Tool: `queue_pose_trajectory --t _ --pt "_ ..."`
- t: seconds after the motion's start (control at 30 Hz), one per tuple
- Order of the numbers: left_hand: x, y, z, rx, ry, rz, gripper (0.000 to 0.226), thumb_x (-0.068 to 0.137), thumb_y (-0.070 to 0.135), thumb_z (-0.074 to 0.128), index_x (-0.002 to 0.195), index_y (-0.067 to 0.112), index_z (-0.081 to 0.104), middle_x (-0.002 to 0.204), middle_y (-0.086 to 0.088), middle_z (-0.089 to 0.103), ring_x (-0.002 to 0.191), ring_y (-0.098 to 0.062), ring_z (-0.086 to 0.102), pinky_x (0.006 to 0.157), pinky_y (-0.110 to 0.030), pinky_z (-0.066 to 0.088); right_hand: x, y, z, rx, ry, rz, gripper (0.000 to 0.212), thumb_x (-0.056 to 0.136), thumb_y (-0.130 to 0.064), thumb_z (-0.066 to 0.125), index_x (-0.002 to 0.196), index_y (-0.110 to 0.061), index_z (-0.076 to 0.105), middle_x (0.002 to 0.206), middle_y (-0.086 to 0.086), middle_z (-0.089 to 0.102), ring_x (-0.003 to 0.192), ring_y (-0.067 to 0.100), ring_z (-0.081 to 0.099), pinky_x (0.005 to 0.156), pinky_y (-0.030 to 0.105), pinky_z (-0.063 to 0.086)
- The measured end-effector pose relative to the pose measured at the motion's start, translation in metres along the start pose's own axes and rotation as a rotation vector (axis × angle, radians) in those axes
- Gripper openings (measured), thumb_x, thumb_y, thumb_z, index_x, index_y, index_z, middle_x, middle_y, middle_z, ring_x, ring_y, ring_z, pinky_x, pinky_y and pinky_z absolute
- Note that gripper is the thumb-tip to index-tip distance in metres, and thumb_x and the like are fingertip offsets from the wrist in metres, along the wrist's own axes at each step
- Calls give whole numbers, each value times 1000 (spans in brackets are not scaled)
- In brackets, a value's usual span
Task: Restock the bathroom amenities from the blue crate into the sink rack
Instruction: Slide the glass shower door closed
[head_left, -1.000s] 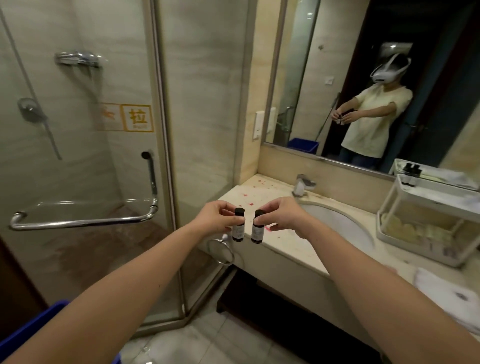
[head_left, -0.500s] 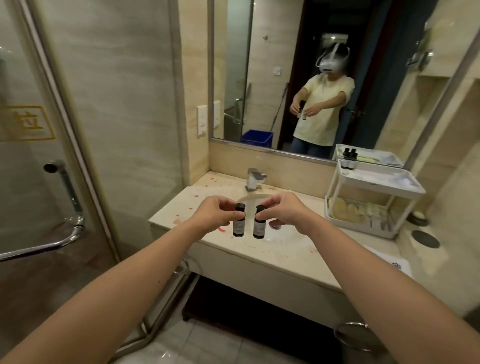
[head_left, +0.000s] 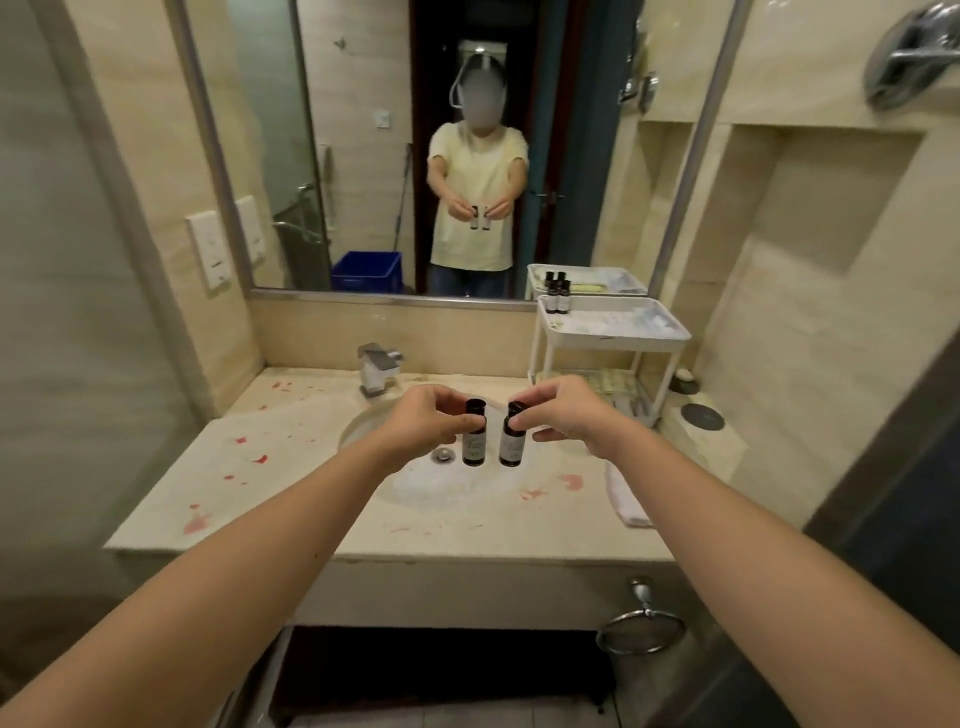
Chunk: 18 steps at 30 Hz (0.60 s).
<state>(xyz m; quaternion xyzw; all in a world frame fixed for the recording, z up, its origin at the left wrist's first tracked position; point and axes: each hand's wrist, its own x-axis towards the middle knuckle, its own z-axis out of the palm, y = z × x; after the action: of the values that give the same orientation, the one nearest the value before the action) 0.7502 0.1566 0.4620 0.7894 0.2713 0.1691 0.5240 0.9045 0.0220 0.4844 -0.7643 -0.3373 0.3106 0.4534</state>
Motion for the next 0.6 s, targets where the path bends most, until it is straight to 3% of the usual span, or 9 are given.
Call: queue_pose_trajectory --t 0.17,0.3,0.47,0.6 --pt "50 13 10 65 -81 68 19 84 19 76 101 17 68 93 2 70 85 -11 66 76 -26 57 22 5 -25 47 143 20 25 75 -2 80 93 -18 75 95 0 74 93 16 67 74 27 57" --pt "82 23 17 106 -138 135 14 84 18 76 94 18 67 91 1 70 82 -13 65 79 -32 56 31 7 -41 91 225 21 26 76 -3 79 97 -17 75 96 -1 73 91 12 66 63 21 53" --pt "114 29 31 106 -204 188 13 84 17 76 89 23 66 89 2 70 81 -13 64 78 -31 56 42 15 -64 100 289 46 31 77 -4 79 106 -13 74 104 1 72 99 15 65 69 24 54" --pt "141 33 43 127 -258 196 12 85 15 75 90 21 66 92 -1 70 79 -13 63 76 -31 55 60 21 -86 104 330 56 28 76 -5 80 101 -18 75 105 1 72 100 17 65 73 29 56"
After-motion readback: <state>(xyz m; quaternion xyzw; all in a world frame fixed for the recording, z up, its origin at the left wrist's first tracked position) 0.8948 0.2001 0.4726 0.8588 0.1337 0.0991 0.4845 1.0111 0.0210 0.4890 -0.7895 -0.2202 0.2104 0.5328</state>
